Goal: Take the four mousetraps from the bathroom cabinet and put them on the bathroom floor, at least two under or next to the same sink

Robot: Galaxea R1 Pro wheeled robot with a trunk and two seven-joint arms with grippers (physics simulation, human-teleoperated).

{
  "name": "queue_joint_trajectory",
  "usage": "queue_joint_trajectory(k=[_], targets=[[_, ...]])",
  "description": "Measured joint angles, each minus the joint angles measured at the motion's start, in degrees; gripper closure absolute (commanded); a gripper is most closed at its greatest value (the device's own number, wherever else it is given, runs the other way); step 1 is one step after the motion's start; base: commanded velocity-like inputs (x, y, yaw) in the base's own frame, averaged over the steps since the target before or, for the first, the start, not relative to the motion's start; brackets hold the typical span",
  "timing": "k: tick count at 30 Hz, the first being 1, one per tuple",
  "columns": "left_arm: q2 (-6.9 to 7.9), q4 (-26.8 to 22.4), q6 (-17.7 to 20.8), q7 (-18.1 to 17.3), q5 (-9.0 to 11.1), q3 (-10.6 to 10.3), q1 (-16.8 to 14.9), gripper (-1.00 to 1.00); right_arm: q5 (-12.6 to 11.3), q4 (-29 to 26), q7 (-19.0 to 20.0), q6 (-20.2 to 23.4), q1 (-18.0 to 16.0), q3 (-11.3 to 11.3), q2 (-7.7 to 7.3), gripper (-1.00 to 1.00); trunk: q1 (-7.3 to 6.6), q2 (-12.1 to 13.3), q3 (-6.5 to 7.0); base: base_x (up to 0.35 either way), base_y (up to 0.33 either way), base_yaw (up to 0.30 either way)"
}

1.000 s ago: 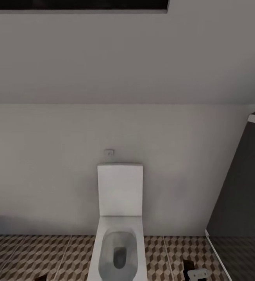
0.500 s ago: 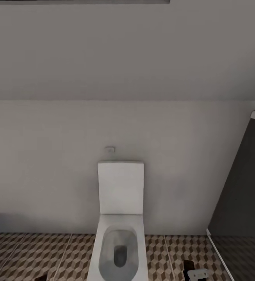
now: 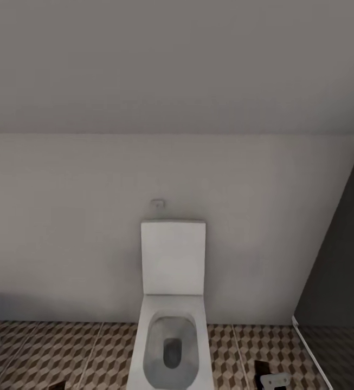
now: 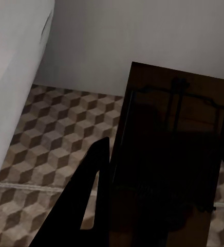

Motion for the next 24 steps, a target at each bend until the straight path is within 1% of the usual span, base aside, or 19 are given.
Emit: queue_joint_trajectory(k=[16, 24], targets=[[0.04, -0.01, 0.0, 0.0, 0.03, -0.07, 0.0, 1.0, 0.01, 0.0, 0.02, -0.06, -0.01, 0.01, 0.0, 1.0, 3.52, -6.42, -2.87, 0.001, 0.007, -0.01], [-0.08, -0.01, 0.0, 0.0, 0.03, -0.09, 0.0, 1.0, 0.01, 0.0, 0.03, -0.07, 0.0, 0.01, 0.0, 1.0, 5.28, -9.63, -4.23, 0.0, 0.0, -0.083]])
